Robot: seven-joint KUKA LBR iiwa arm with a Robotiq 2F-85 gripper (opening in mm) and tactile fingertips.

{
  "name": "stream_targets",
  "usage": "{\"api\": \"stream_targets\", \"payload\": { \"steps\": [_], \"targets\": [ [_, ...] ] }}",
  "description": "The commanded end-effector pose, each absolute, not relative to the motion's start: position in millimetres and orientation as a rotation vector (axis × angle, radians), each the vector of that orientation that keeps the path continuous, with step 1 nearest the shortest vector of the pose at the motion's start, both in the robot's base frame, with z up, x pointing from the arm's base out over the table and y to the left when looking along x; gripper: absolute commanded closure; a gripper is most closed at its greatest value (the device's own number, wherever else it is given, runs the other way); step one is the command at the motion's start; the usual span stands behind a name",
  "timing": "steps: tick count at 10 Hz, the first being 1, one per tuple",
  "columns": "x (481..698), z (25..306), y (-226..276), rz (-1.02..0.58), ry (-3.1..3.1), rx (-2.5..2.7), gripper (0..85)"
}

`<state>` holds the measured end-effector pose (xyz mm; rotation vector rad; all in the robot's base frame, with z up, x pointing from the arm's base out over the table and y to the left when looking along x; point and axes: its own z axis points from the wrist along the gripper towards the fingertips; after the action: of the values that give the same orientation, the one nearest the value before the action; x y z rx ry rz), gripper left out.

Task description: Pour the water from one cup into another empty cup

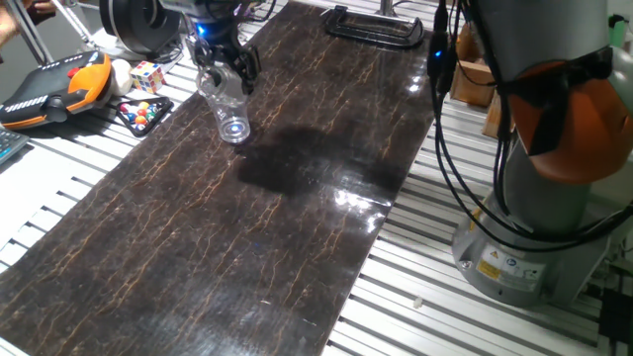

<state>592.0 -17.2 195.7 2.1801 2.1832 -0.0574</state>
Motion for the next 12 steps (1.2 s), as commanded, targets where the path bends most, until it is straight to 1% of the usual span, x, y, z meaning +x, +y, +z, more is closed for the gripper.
{"api": "stream_targets", "payload": {
  "steps": [1, 6, 10, 12],
  "targets": [
    [592.0, 195.6, -17.1, -0.048, 2.173, 2.181, 84.3],
    [592.0, 195.9, -13.5, -0.010, 2.151, 2.243, 84.3],
    [596.1, 198.7, 37.7, -0.021, 2.160, 2.257, 84.3],
    [597.8, 190.7, 60.9, -0.008, 2.172, 2.256, 84.3]
  ]
}}
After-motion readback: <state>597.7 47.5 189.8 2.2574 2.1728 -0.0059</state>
